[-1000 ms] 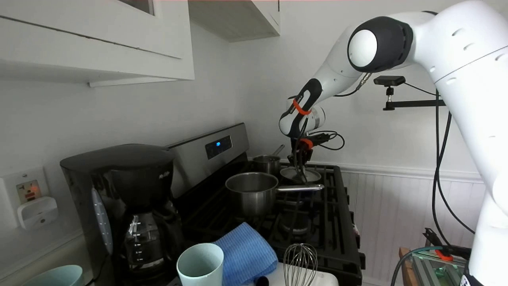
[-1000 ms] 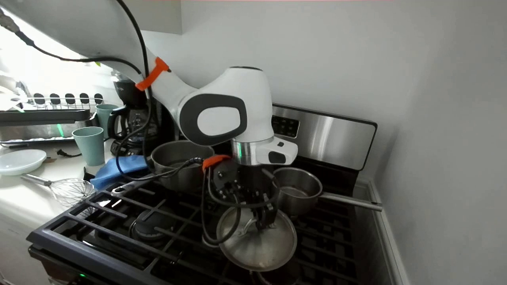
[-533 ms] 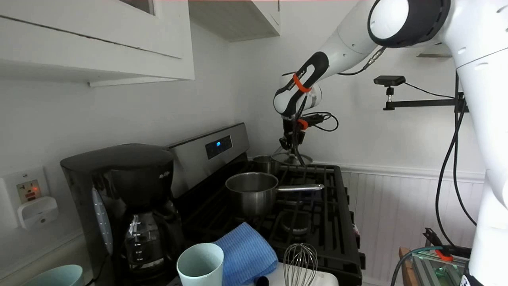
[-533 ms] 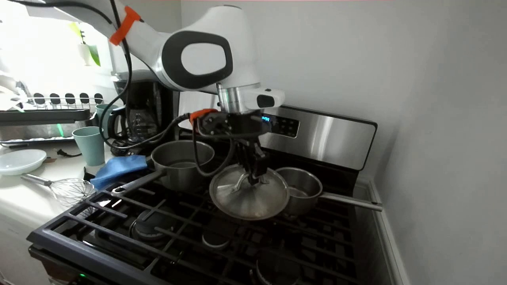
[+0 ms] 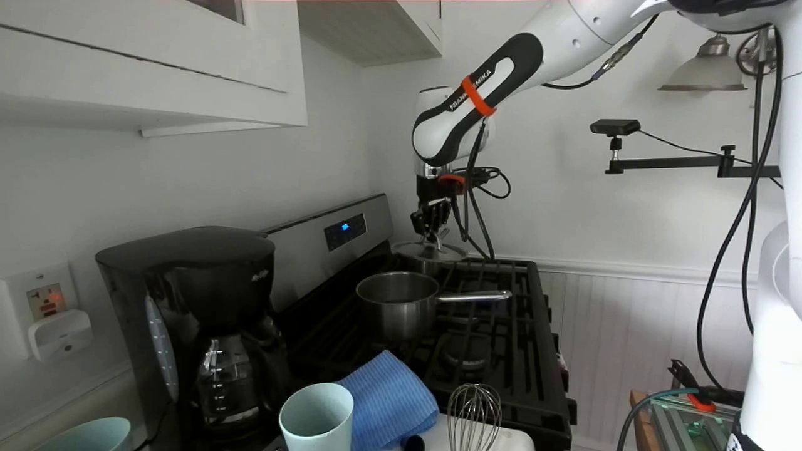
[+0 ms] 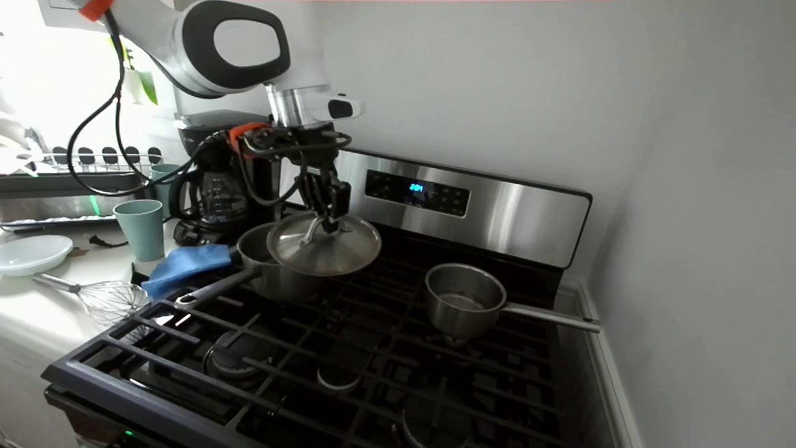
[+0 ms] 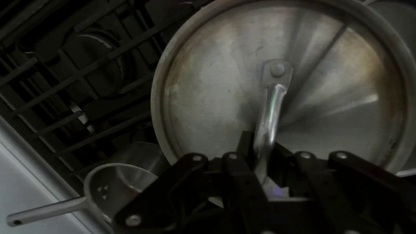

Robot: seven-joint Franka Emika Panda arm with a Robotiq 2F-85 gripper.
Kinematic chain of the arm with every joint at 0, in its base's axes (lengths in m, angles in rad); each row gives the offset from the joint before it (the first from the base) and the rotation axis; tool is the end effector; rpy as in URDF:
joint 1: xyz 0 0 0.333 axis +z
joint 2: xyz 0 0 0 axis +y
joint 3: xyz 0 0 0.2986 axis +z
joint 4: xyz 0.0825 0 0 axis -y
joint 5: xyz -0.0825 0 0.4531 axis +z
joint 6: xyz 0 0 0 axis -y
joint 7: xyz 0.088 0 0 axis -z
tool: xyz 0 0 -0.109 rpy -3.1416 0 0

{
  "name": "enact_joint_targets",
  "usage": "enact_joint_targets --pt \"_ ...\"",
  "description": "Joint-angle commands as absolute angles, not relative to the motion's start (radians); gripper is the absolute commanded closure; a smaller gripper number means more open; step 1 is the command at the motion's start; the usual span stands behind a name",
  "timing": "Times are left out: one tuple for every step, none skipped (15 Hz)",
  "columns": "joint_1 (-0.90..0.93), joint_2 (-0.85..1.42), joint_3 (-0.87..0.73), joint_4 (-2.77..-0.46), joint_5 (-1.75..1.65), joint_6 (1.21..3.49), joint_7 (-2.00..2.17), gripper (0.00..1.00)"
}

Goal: Pour the liquid from the cup into the two pots then put the silver lid on the big silver pot.

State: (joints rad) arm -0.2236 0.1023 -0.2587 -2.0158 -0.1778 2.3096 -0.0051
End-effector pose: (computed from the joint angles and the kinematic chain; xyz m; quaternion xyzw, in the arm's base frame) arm 0.5746 -0.3031 0.3686 0.9752 -0.1806 0.0731 0.1048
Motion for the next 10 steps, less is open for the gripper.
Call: enact_joint_targets --pt "-0.183 0.019 -0.208 -2.117 -0.229 2.333 -0.058 0.98" --pt "-0.171 0.020 -0.195 -2.127 -0.244 2.347 -0.062 0.98" --pt "-0.162 0.021 -0.183 -2.135 -0.257 2.361 -0.066 0.98" --pt "-0.154 0.030 -0.173 -2.142 -0.266 2.387 -0.073 0.98" --pt "-0.148 0.035 -0.165 -2.151 -0.275 2.423 -0.082 0.98" --pt "-0.144 0.041 -0.158 -2.156 -0.280 2.451 -0.093 0.98" --pt "-0.141 0.044 -0.154 -2.162 -0.289 2.476 -0.103 0.98" --pt "-0.139 0.045 -0.151 -2.168 -0.296 2.493 -0.114 0.98" --pt "-0.138 0.046 -0.150 -2.177 -0.303 2.509 -0.125 0.98" --pt "-0.137 0.047 -0.148 -2.184 -0.312 2.517 -0.140 0.98"
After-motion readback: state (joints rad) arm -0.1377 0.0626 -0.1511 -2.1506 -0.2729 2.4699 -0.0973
